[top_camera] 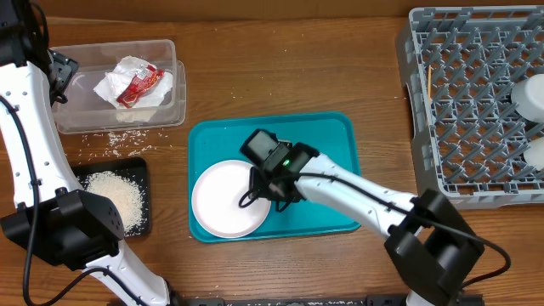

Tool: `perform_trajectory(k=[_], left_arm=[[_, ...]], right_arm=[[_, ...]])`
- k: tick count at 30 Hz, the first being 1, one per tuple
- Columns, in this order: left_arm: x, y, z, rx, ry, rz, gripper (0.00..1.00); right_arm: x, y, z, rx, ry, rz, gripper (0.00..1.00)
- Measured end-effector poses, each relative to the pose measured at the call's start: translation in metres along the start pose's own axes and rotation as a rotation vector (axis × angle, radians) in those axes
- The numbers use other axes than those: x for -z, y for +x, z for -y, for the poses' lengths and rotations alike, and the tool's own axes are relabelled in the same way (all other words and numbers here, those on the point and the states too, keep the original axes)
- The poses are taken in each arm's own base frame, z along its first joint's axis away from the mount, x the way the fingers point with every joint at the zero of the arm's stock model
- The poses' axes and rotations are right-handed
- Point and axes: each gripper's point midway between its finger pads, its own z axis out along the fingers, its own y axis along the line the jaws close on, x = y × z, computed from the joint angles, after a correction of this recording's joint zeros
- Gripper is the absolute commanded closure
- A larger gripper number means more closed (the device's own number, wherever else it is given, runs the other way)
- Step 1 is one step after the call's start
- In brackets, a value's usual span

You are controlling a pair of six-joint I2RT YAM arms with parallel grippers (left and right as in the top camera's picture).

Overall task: Sort waste into correct bins and load items into the dishwasher
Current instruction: 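Reach the right gripper to the large white plate rim and grasp, then lift the plate and stand it upright in the dish rack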

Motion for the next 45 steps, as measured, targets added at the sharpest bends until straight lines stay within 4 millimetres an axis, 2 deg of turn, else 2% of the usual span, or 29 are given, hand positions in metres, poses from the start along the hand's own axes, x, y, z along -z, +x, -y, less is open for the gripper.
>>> perform_trajectory(k=[4, 8, 14, 15, 18, 23, 28, 31, 35, 37, 40, 41, 43, 44, 45], left_arm=[[0.000, 0.000, 0.000, 0.000, 0.000, 0.000, 0.00], [0.000, 0.000, 0.000, 0.000, 0.000, 0.000, 0.00], [0.000, 0.000, 0.000, 0.000, 0.000, 0.000, 0.00], [0.000, 0.000, 0.000, 0.000, -0.001, 0.000, 0.00], [0.000, 0.000, 0.000, 0.000, -0.001, 0.000, 0.00], [0.000, 0.000, 0.000, 0.000, 0.000, 0.000, 0.00], [0.000, 0.000, 0.000, 0.000, 0.000, 0.000, 0.00], [0.000, 0.000, 0.000, 0.000, 0.000, 0.000, 0.00], [0.000, 0.000, 0.000, 0.000, -0.001, 0.000, 0.00], [0.000, 0.000, 0.000, 0.000, 0.000, 0.000, 0.00], [0.000, 0.000, 0.000, 0.000, -0.001, 0.000, 0.00], [0.000, 0.000, 0.000, 0.000, 0.000, 0.000, 0.00], [0.000, 0.000, 0.000, 0.000, -0.001, 0.000, 0.00], [0.000, 0.000, 0.000, 0.000, 0.000, 0.000, 0.00], [0.000, 0.000, 0.000, -0.001, -0.001, 0.000, 0.00]], right_arm=[[0.000, -0.002, -0.005, -0.043, 0.013, 0.056, 0.42], [-0.002, -0.004, -0.001, -0.076, 0.037, 0.072, 0.46], [-0.026, 0.002, 0.008, -0.092, 0.085, 0.033, 0.52], [-0.028, 0.002, 0.008, -0.094, 0.088, 0.030, 0.54], [-0.030, 0.003, 0.009, -0.097, 0.093, 0.028, 0.70], [-0.033, 0.004, 0.010, -0.096, 0.096, 0.024, 0.78], [-0.039, 0.010, 0.009, -0.086, 0.101, 0.007, 0.96], [-0.037, 0.013, 0.003, -0.083, 0.077, -0.015, 0.96], [-0.030, 0.010, 0.004, -0.080, 0.076, -0.039, 0.96], [-0.020, 0.005, 0.008, -0.070, 0.081, -0.050, 0.96], [0.018, -0.021, 0.016, -0.063, 0.064, -0.026, 0.96], [0.035, -0.034, 0.019, -0.067, 0.050, -0.004, 0.96], [0.084, -0.070, 0.031, -0.087, 0.009, 0.076, 0.96], [0.112, -0.089, 0.043, -0.102, -0.003, 0.129, 0.96], [0.132, -0.100, 0.054, -0.111, -0.008, 0.164, 0.96]])
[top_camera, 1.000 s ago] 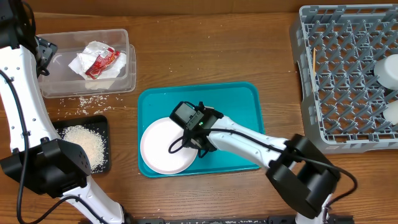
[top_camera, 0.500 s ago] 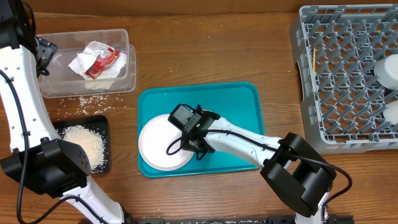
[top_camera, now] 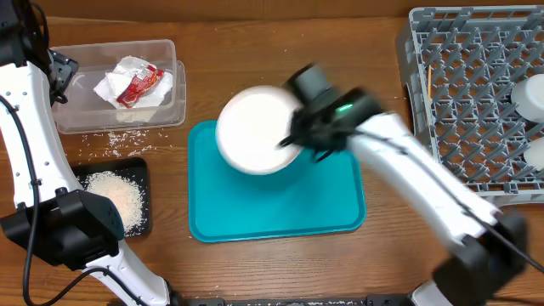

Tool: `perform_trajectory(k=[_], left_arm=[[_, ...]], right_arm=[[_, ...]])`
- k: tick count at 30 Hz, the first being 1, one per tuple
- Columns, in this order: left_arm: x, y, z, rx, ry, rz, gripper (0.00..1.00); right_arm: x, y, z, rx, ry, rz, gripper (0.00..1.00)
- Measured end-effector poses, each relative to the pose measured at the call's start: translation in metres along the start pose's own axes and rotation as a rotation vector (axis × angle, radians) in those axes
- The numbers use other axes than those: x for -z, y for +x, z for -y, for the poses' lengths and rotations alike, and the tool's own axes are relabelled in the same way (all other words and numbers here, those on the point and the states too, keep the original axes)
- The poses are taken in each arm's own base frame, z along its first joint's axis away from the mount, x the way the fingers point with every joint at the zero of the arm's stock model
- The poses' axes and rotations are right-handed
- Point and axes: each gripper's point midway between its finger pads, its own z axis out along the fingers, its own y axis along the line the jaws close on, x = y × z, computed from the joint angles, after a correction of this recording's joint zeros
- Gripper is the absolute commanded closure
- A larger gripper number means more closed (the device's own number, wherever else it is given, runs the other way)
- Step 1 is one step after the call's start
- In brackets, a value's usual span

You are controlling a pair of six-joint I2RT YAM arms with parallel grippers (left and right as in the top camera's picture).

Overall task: Sort waste into correct bins and load items into the dishwasher
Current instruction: 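Lift the plate and stand it upright in the dish rack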

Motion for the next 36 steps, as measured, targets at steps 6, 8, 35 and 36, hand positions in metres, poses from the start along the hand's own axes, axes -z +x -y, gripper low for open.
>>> perform_trajectory(k=[6, 8, 35, 36], left_arm=[[0.000, 0.000, 0.001, -0.001, 0.001, 0.000, 0.00], [0.000, 0.000, 0.000, -0.001, 0.001, 0.000, 0.00], [0.000, 0.000, 0.000, -0.001, 0.001, 0.000, 0.00], [0.000, 0.000, 0.001, -0.001, 0.001, 0.000, 0.00]], right_arm=[[0.105, -0.086, 0.114, -0.129, 0.148, 0.319, 0.96], [0.118, -0.099, 0.149, -0.170, 0.237, 0.379, 0.96], [0.047, -0.206, 0.345, -0.229, 0.950, 0.492, 0.96], [0.047, -0.207, 0.344, -0.229, 0.948, 0.497, 0.96]])
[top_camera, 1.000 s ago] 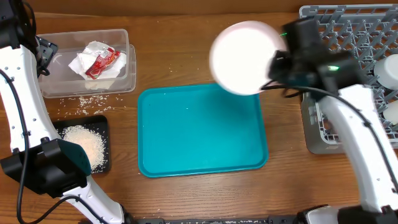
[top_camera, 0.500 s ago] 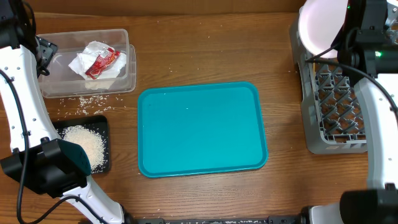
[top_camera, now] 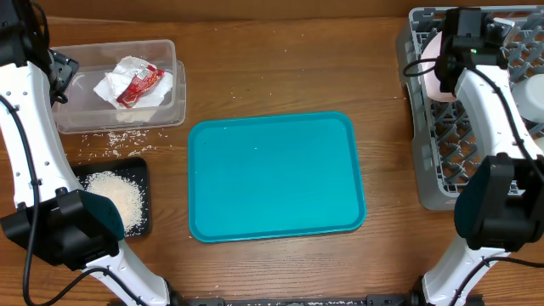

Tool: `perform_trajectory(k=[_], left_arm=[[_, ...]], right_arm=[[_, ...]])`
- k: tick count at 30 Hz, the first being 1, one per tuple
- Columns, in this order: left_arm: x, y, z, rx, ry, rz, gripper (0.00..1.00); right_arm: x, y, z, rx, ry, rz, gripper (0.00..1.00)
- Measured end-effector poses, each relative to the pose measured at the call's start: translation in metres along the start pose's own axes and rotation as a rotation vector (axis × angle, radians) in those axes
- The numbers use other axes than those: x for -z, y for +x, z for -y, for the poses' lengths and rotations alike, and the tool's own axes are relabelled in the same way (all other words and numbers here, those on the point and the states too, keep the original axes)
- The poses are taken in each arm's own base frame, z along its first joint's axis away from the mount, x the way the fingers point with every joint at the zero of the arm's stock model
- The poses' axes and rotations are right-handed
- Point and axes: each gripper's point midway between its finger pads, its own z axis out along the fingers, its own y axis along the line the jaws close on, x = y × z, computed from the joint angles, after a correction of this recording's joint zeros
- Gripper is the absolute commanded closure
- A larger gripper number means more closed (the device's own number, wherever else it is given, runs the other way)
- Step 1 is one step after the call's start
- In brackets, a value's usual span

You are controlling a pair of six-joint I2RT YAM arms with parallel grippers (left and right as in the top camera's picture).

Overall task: Sort waste into correct bins and load items into the dishwasher
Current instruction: 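Lift the plate and stand it upright in the dish rack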

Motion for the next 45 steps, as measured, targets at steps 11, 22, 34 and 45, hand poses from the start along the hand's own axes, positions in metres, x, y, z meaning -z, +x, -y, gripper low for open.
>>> perform_trajectory(k=[11, 22, 34, 45], left_arm=[[0.000, 0.000, 0.000, 0.000, 0.000, 0.000, 0.00], [0.000, 0.000, 0.000, 0.000, 0.000, 0.000, 0.00], [0.000, 0.000, 0.000, 0.000, 0.000, 0.000, 0.00], [0.000, 0.000, 0.000, 0.000, 0.000, 0.000, 0.00]], right_arm=[[0.004, 0.002, 0.004, -0.007, 0.015, -0.007, 0.87], [0.104, -0.059, 0.036, -0.261, -0.340, 0.140, 0.85], [0.053, -0.061, 0.086, -0.425, -0.371, 0.052, 0.96], [-0.061, -0.003, 0.027, -0.544, -0.815, -0.319, 0.96]])
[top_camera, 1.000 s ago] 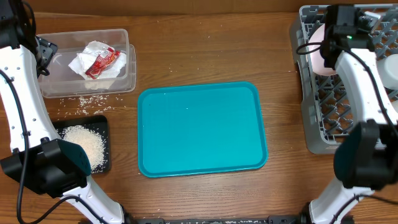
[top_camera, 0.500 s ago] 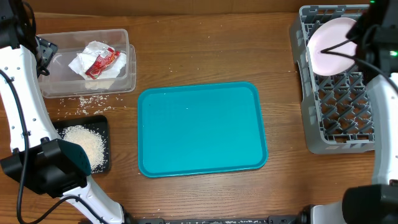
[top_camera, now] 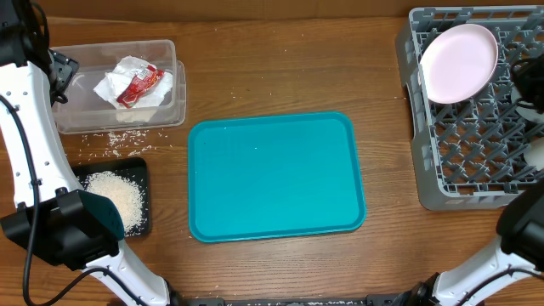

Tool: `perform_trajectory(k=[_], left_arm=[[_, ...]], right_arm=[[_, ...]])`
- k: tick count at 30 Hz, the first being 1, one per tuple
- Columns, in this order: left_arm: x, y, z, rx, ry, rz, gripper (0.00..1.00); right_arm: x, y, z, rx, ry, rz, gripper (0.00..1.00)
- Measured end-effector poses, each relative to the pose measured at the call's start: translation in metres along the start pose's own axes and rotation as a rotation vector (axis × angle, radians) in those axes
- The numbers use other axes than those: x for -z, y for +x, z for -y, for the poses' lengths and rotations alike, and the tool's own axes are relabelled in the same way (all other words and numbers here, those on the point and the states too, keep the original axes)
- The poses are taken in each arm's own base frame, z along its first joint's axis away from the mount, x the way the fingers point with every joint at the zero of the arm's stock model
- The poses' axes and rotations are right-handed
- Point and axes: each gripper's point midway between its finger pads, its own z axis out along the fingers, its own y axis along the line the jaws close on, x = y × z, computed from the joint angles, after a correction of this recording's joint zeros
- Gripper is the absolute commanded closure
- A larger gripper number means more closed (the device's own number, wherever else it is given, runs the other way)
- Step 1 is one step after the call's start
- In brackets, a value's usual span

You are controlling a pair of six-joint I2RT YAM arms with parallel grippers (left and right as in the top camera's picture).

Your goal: Sort waste into correct bins and load items into the dishwasher

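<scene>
A pale pink plate [top_camera: 459, 61] rests in the far left corner of the grey dish rack [top_camera: 467, 161]. The teal tray [top_camera: 272, 174] in the middle of the table has nothing on it. My right arm shows only as a dark part [top_camera: 525, 83] at the frame's right edge, just right of the plate, and its fingers cannot be made out. My left gripper [top_camera: 59, 75] hangs beside the left wall of the clear plastic bin [top_camera: 174, 93], too small and dark to read. A crumpled red and white wrapper [top_camera: 129, 83] lies in that bin.
A black tray of rice [top_camera: 115, 200] stands at the front left, with loose grains [top_camera: 110, 138] scattered on the wood between it and the bin. A white cup [top_camera: 535, 153] shows in the rack at the right edge.
The plate was at the rack's far left corner with my right gripper over it. Now it rests in the rack, fully visible, and the right arm has withdrawn to the right edge.
My right gripper was at the plate on the teal tray. Then it held the plate raised over the tray's far edge. Then it had the plate at the rack's far left corner, tray bare. Now the plate sits in the rack. The left arm stayed put.
</scene>
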Motion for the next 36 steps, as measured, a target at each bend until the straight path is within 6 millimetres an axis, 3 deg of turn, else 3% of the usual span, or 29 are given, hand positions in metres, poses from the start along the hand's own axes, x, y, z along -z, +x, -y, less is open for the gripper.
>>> perform_trajectory(k=[3, 10, 27, 31, 36], left_arm=[[0.000, 0.000, 0.000, 0.000, 0.000, 0.000, 0.00], [0.000, 0.000, 0.000, 0.000, 0.000, 0.000, 0.00], [0.000, 0.000, 0.000, 0.000, 0.000, 0.000, 0.00], [0.000, 0.000, 0.000, 0.000, 0.000, 0.000, 0.00], [0.000, 0.000, 0.000, 0.000, 0.000, 0.000, 0.00]], right_arm=[[-0.011, 0.009, -0.020, 0.010, -0.123, -0.048, 0.96], [-0.002, 0.019, -0.066, 0.055, -0.366, -0.111, 0.96], [0.010, 0.029, -0.087, 0.084, -0.502, -0.168, 0.96], [0.021, 0.031, -0.097, 0.095, -0.552, -0.177, 0.96], [0.063, 0.034, -0.119, 0.120, -0.617, -0.176, 0.96]])
